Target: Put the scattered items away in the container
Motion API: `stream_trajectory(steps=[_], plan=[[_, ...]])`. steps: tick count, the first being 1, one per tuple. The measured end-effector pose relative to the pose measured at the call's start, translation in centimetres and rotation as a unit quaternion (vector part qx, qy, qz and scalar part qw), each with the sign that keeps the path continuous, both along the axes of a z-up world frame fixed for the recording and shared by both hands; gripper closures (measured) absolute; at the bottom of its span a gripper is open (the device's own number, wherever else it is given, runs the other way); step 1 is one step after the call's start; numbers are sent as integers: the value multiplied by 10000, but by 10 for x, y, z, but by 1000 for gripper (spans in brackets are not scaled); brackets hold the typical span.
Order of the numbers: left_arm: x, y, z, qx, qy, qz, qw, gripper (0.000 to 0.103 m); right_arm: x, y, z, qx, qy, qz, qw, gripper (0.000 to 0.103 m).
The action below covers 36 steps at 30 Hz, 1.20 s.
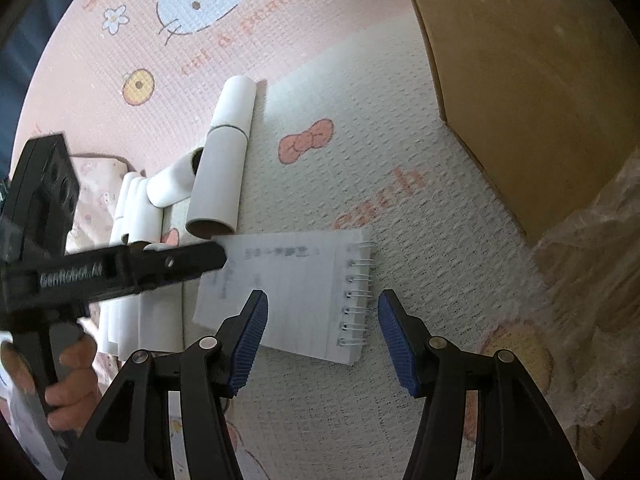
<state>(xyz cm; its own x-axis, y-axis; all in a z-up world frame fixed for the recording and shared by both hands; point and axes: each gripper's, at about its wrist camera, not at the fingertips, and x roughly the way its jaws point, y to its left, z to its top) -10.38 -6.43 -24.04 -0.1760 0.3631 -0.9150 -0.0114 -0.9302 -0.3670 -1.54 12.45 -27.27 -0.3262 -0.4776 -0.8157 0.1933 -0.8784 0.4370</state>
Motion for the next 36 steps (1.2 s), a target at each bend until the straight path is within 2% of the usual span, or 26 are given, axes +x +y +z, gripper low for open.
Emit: stream_trajectory(steps=[3, 6, 9, 11, 16, 21, 23, 25, 30, 36], plan=[[-10, 9, 0, -324, -28, -94, 9994, 51, 0, 1, 1, 1, 10, -14, 10000, 48], [-10, 17, 3, -420, 0, -271, 9988, 51, 1, -1, 1, 91, 50, 10, 9999, 48], [-8, 16, -11, -527, -405, -230, 9975, 51, 2, -1, 1, 129, 57, 42, 9999, 48], [-4, 15, -9, -710, -361, -258, 9965, 51, 1, -3, 1, 189, 50, 121, 9997, 48], [5, 12, -13, -681, -556, -452, 9951, 51, 1, -11, 2, 497, 97, 390, 9980, 48], [2, 11, -14, -509, -742, -340, 9954, 51, -1, -17, 4, 774, 17, 692, 9946, 48], [4, 16, -13, -431, -781, -487, 9948, 52, -2, -16, 4, 787, -7, 726, 9943, 49], [8, 20, -13, -528, -728, -584, 9942, 55, -1, -13, 4, 758, -22, 676, 9948, 50], [14, 8, -8, -362, -708, -456, 9958, 65, -1, -5, 5, 823, -50, 620, 9947, 67], [24, -2, 18, -218, -365, -330, 9985, 69, 0, 5, 9, 487, -117, 545, 9973, 74]])
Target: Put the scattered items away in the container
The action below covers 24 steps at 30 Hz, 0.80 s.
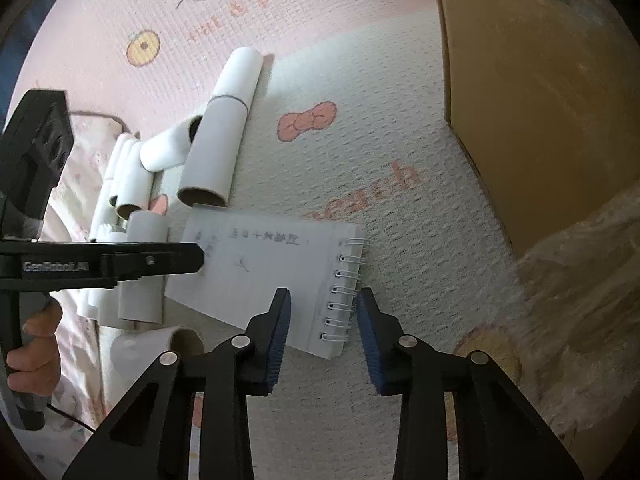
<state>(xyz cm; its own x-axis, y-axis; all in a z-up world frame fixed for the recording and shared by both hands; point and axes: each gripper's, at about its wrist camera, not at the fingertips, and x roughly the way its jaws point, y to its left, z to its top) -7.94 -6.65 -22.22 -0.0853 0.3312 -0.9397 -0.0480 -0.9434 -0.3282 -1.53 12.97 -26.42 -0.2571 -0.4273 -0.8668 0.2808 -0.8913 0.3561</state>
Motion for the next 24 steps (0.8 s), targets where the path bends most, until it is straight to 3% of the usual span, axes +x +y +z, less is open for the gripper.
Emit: stream_trajectory(steps=[4, 11, 18, 24], plan=[[7, -9, 24, 77, 291, 75, 9995, 69, 4, 6, 13, -366, -64, -100, 9993, 78], [15, -34, 39, 151, 397, 422, 9982, 70, 10, 11, 42, -1334, 87, 9, 9910, 80], [43, -65, 56, 299, 414, 964, 9940, 70, 10, -9, 48, -1782, 36, 354, 9833, 85], [58, -77, 67, 135, 505, 1201, 9914, 70, 12, -30, 57, -1824, 36, 748, 9804, 85]])
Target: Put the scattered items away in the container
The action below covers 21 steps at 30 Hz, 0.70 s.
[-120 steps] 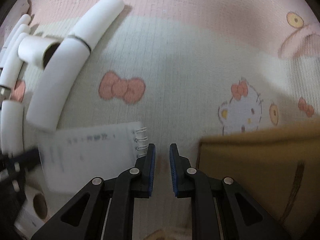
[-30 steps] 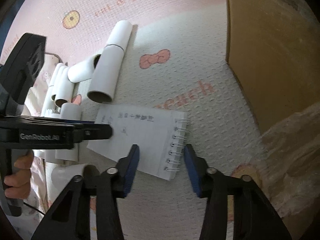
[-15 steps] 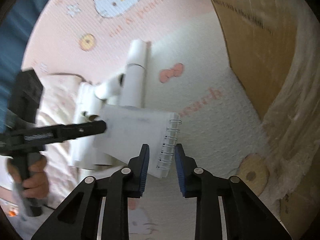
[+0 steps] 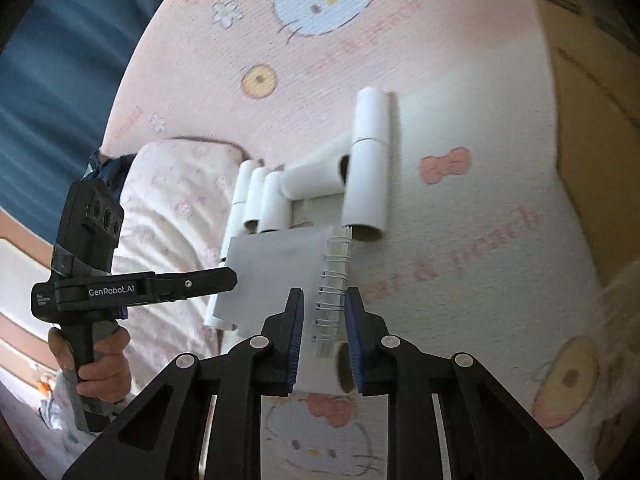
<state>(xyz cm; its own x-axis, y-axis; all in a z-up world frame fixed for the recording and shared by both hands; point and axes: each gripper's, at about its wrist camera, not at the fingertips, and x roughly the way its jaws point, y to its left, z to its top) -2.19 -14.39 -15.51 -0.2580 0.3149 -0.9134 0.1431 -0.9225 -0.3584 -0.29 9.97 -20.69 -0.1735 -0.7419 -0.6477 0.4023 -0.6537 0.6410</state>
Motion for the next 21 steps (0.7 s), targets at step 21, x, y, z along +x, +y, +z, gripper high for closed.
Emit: stream_trajectory(steps=[21], plan=[[37, -59, 110, -505, 1203, 907, 9873, 70, 2, -59, 65, -804, 367, 920, 9918, 86]])
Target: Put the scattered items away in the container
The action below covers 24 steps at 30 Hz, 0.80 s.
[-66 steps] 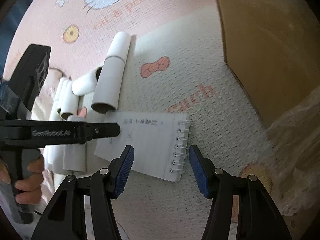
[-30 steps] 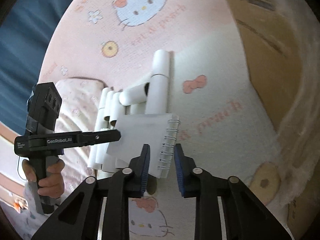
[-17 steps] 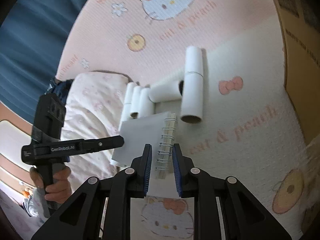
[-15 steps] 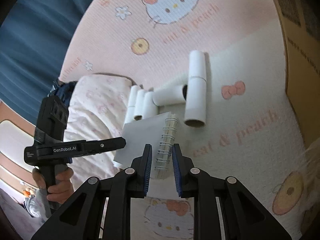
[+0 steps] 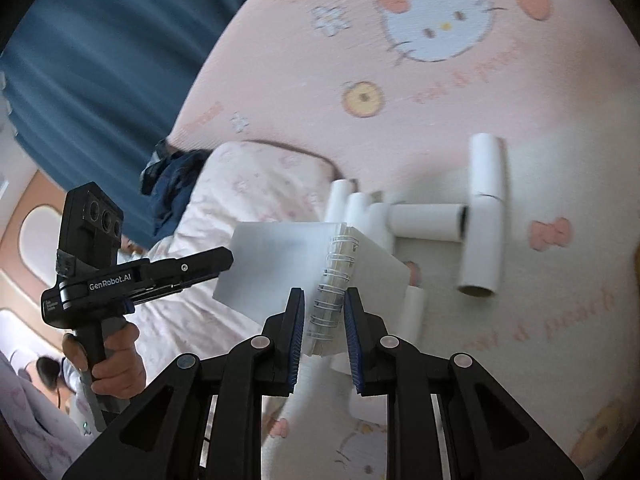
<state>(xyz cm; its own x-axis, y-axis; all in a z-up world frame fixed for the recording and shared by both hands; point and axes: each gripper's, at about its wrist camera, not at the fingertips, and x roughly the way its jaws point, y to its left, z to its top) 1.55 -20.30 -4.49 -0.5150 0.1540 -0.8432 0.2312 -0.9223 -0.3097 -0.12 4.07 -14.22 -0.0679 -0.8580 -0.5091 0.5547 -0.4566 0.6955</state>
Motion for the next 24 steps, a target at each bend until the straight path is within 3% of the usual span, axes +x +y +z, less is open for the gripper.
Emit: stream_trajectory(steps=[6, 15, 19, 24], plan=[[8, -19, -3, 222, 28, 225, 9995, 70, -1, -20, 0, -128, -157, 371, 9991, 86], [-13, 5, -82, 423, -953, -54, 9945, 70, -4, 4, -51, 371, -635, 107, 9972, 86], [-19, 20, -104, 636, -1040, -219, 9923, 70, -11, 22, -72, 549, -870, -123, 9946, 86], [-26, 36, -127, 696, -1144, -353, 9904, 70, -17, 32, -92, 946, -860, -174, 9916, 86]])
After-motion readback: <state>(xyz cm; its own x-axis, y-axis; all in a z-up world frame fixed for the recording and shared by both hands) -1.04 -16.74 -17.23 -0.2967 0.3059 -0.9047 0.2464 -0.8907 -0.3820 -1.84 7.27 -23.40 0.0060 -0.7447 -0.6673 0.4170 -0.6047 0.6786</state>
